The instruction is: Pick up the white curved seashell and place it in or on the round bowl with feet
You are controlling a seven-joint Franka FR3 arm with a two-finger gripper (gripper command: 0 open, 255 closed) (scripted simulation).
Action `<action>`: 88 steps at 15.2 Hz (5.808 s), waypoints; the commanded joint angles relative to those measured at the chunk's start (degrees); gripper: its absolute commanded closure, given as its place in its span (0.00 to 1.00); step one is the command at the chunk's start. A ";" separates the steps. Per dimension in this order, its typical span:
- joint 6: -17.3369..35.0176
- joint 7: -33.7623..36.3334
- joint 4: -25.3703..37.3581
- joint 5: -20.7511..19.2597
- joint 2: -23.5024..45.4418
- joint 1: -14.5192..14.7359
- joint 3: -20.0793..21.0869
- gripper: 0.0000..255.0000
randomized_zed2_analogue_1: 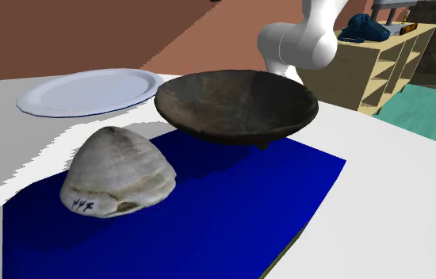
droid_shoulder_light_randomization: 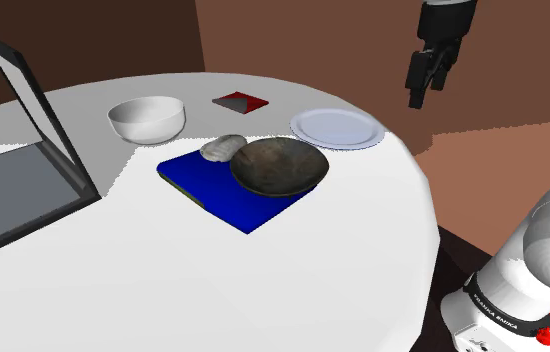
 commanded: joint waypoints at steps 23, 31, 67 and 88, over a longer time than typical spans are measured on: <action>28.30 -46.77 14.10 17.59 33.91 16.02 -9.55 0.00; 28.42 -63.55 24.83 27.08 45.00 19.56 -7.66 0.00; 28.02 -67.68 29.70 29.93 49.18 21.25 -5.58 1.00; 19.96 -63.72 26.61 28.57 37.18 21.44 -5.43 1.00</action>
